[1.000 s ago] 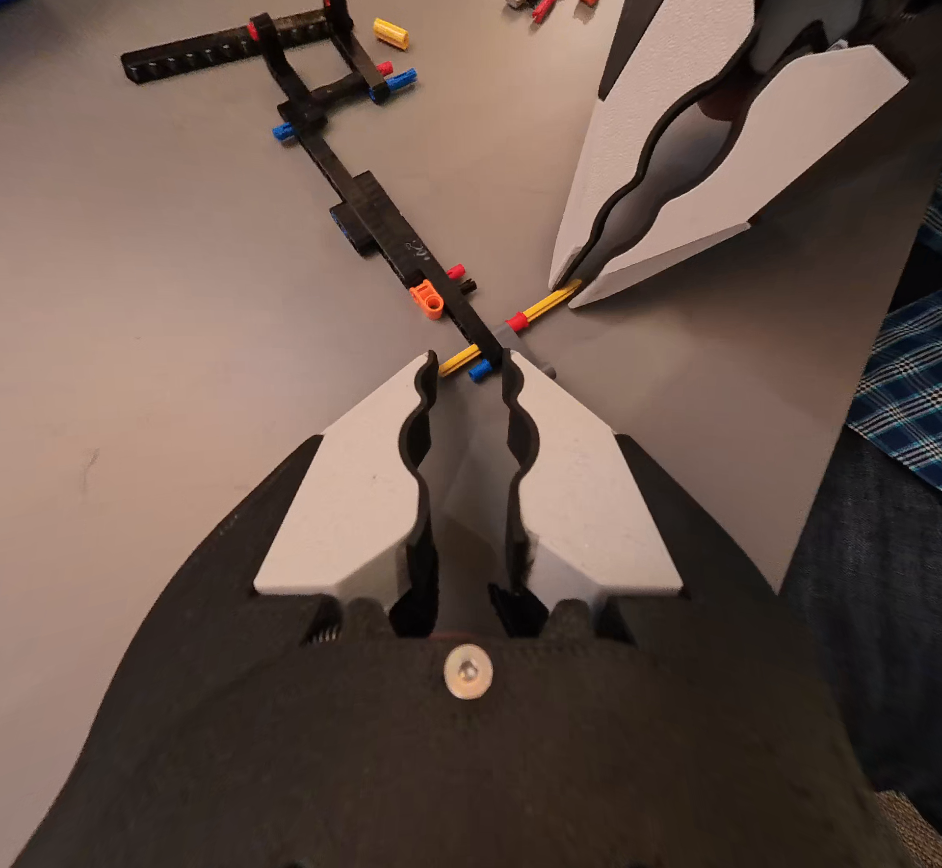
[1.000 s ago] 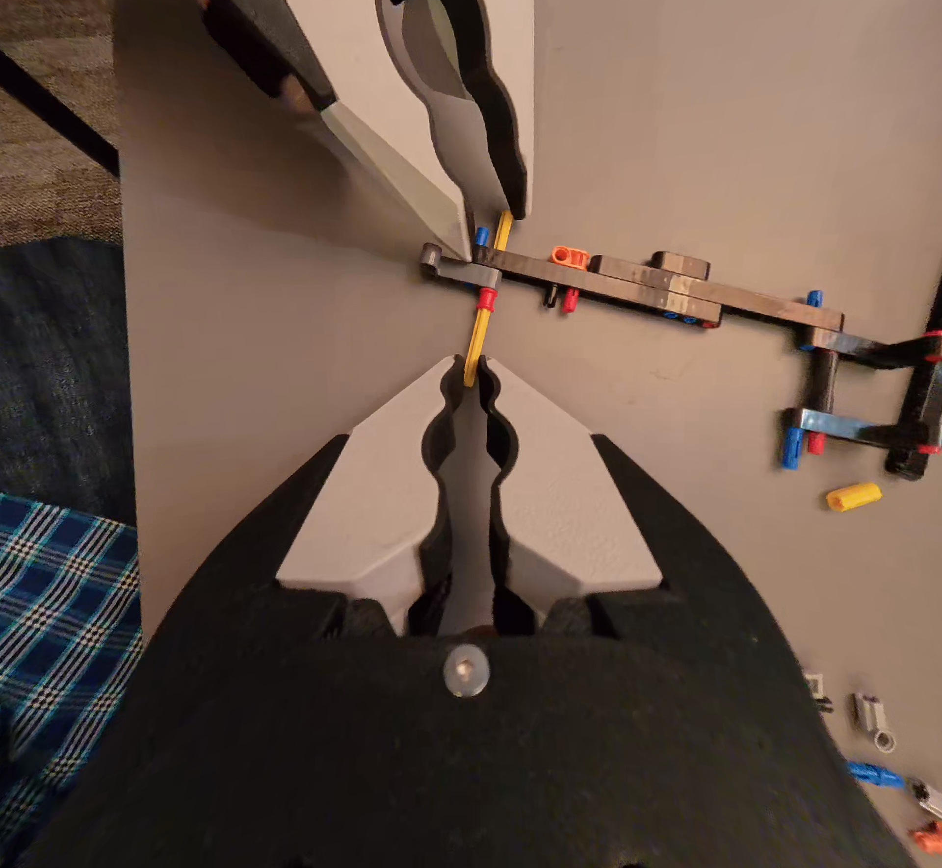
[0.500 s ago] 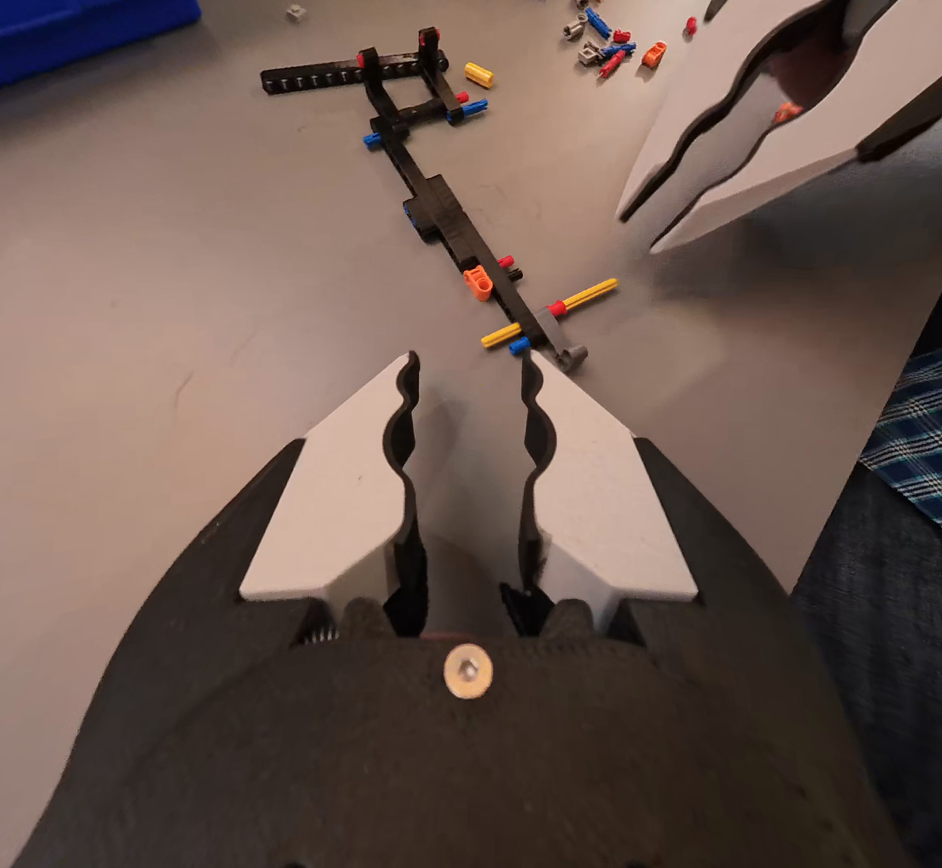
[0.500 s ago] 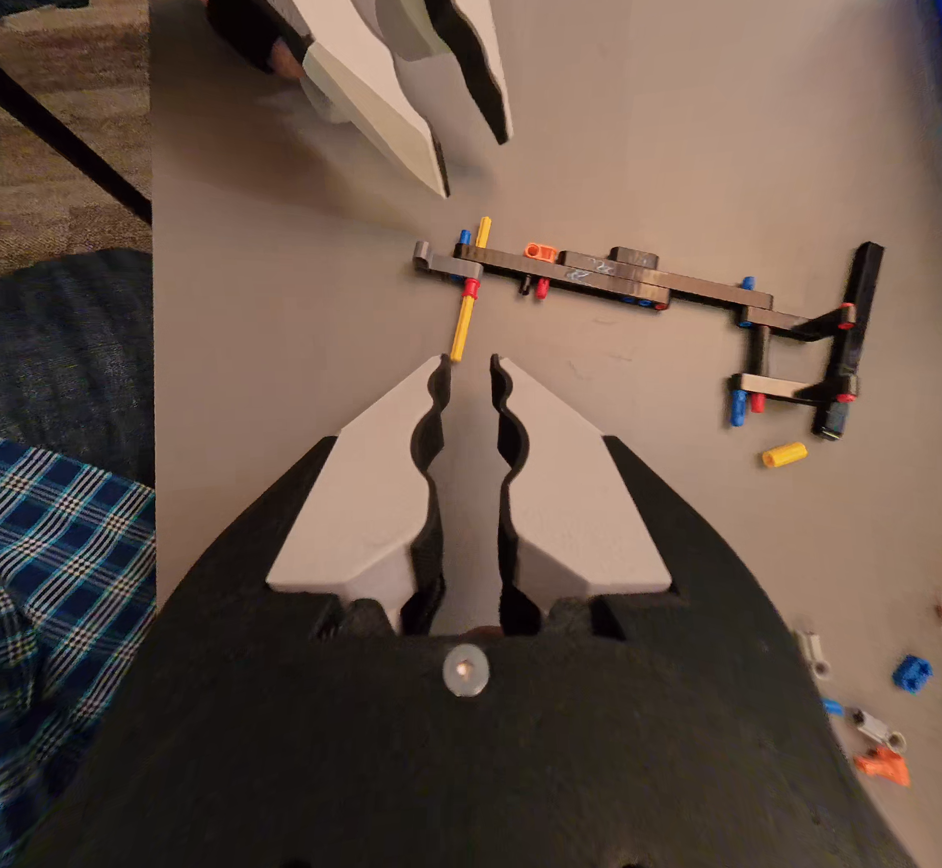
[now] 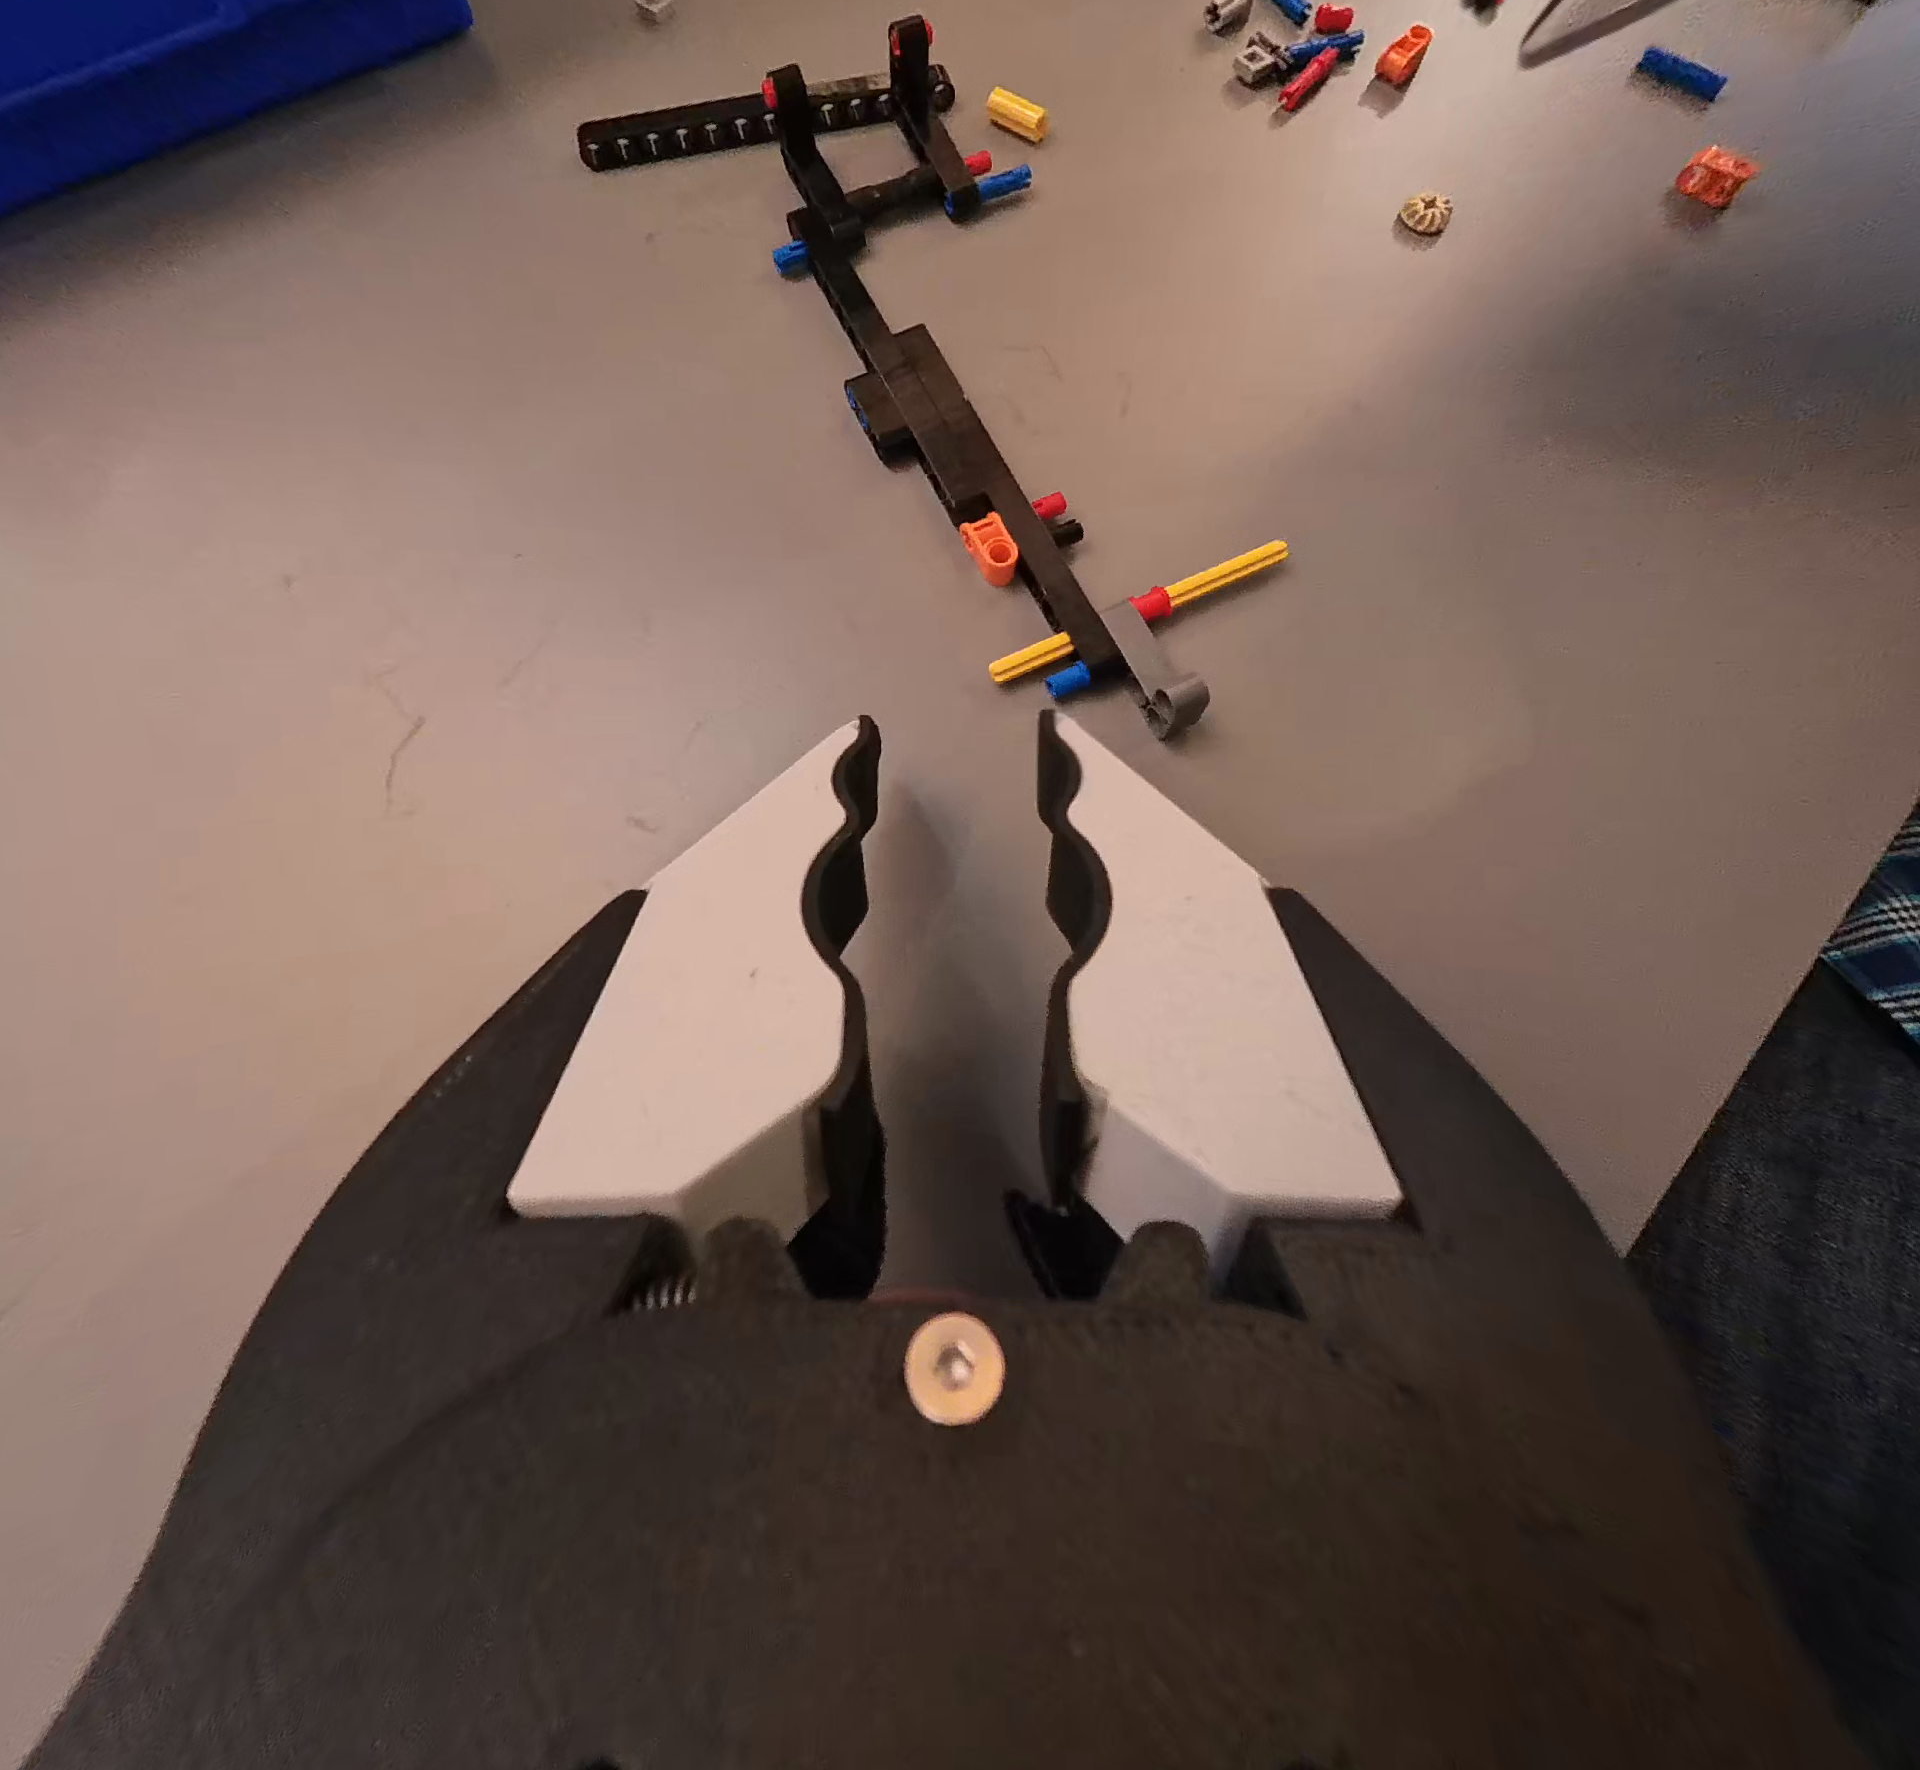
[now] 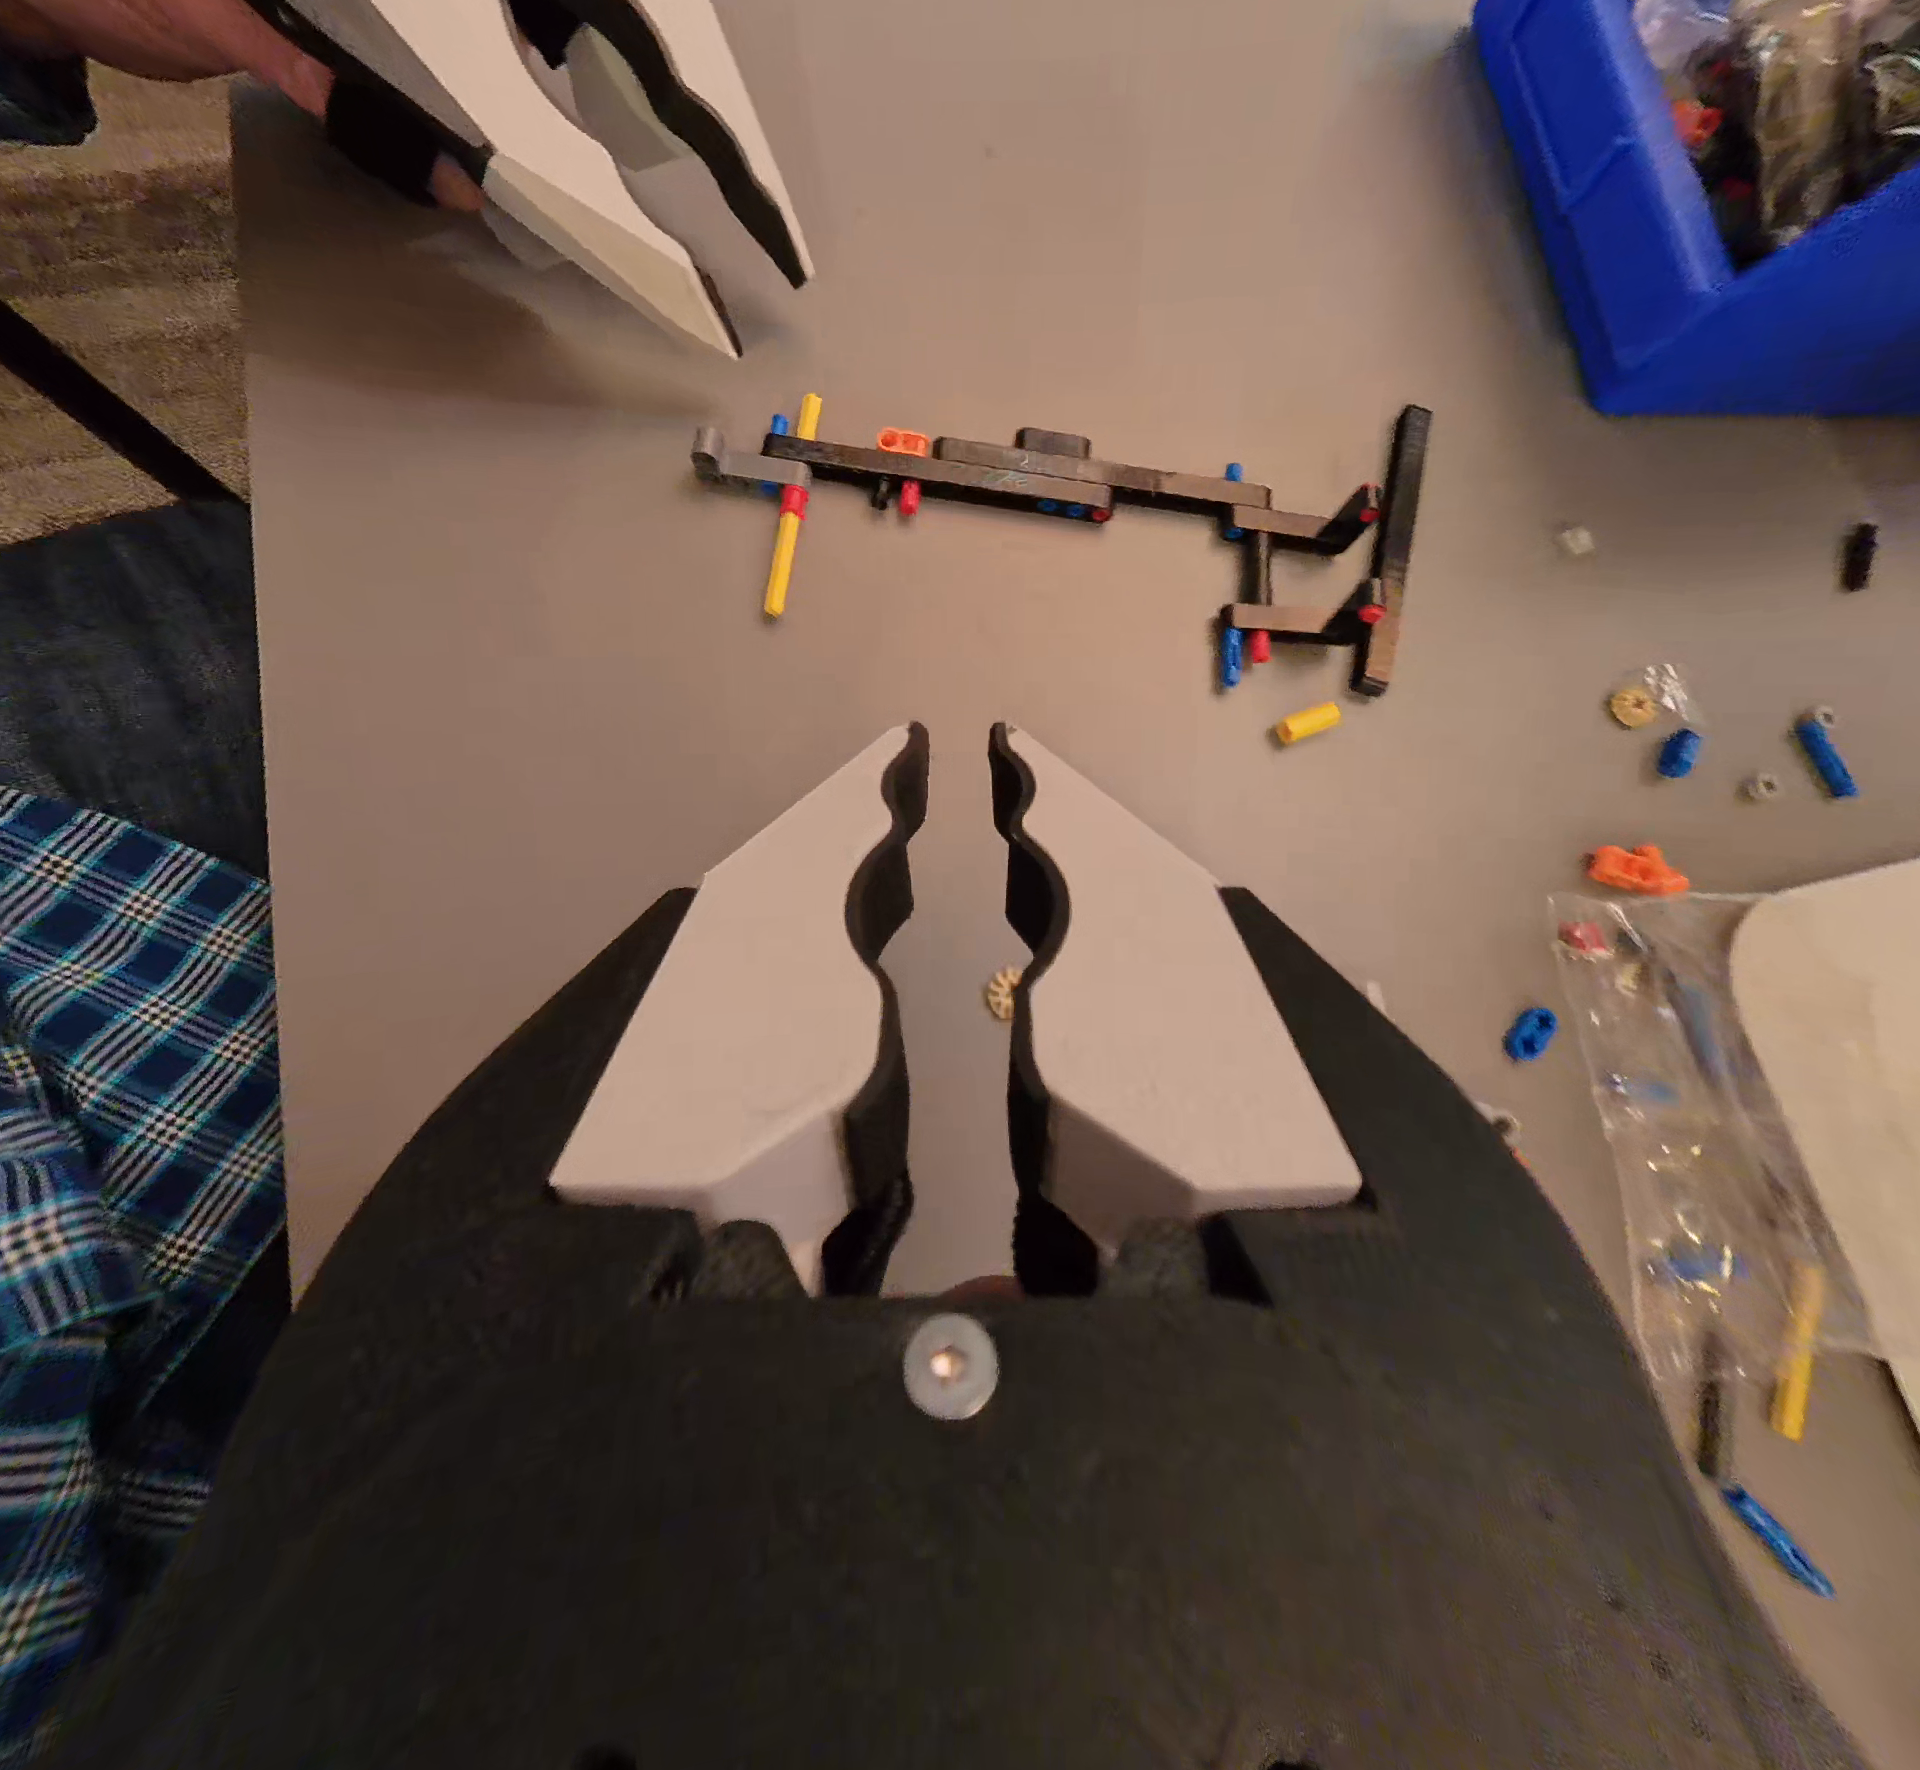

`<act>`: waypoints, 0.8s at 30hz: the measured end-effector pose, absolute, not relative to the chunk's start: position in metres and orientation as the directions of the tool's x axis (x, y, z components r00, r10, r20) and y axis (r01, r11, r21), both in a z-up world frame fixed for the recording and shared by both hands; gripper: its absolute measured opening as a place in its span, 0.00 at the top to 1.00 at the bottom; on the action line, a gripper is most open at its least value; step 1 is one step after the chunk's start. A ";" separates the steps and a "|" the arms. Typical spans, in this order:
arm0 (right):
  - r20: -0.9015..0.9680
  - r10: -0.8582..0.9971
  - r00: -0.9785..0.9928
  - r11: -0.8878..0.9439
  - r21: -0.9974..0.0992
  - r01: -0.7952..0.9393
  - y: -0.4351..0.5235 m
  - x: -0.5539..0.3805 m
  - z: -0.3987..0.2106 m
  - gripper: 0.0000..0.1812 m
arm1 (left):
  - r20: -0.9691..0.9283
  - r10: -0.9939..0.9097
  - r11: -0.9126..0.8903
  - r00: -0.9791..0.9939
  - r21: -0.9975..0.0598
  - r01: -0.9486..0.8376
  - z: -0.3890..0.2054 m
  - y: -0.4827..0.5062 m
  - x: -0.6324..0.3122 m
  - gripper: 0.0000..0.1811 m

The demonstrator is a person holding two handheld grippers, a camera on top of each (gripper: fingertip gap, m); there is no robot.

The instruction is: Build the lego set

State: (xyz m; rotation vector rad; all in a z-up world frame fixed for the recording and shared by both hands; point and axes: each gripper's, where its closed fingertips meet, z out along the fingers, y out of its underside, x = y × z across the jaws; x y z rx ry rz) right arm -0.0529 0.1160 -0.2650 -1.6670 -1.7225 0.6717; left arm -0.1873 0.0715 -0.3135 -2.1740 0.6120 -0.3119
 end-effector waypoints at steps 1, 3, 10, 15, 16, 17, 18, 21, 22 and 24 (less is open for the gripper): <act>0.095 0.995 0.018 0.059 -0.742 0.668 0.118 -0.050 -0.264 0.95 | 0.012 -0.520 -0.531 0.854 -0.788 -0.312 -0.313 0.072 -0.188 0.85; 0.096 0.995 0.029 0.053 -0.744 0.666 0.122 -0.044 -0.263 0.95 | 0.016 -0.515 -0.528 0.857 -0.793 -0.303 -0.311 0.072 -0.189 0.88; 0.094 0.994 0.051 0.037 -0.756 0.654 0.128 -0.031 -0.260 0.95 | -0.002 -0.469 -0.533 0.883 -0.796 -0.285 -0.310 0.076 -0.196 0.93; 0.096 0.993 0.067 0.030 -0.760 0.649 0.132 -0.026 -0.260 0.95 | -0.013 -0.471 -0.536 0.882 -0.790 -0.298 -0.312 0.076 -0.196 0.94; 0.097 0.993 0.070 0.028 -0.760 0.649 0.133 -0.025 -0.260 0.95 | -0.014 -0.471 -0.538 0.882 -0.788 -0.299 -0.313 0.076 -0.196 0.94; 0.098 0.992 0.075 0.026 -0.760 0.649 0.134 -0.024 -0.260 0.95 | -0.013 -0.471 -0.540 0.882 -0.787 -0.300 -0.313 0.076 -0.196 0.94; 0.098 0.992 0.079 0.024 -0.761 0.648 0.135 -0.022 -0.259 0.95 | -0.012 -0.469 -0.541 0.883 -0.786 -0.299 -0.313 0.076 -0.196 0.94; 0.104 0.991 0.088 0.021 -0.758 0.651 0.139 -0.019 -0.259 0.95 | -0.013 -0.469 -0.542 0.883 -0.785 -0.300 -0.313 0.076 -0.196 0.94; 0.106 0.990 0.092 0.020 -0.756 0.655 0.140 -0.017 -0.259 0.94 | -0.014 -0.468 -0.544 0.883 -0.783 -0.301 -0.314 0.076 -0.196 0.94; 0.110 0.989 0.103 0.014 -0.748 0.664 0.144 -0.013 -0.259 0.93 | -0.015 -0.468 -0.545 0.884 -0.782 -0.302 -0.314 0.077 -0.196 0.94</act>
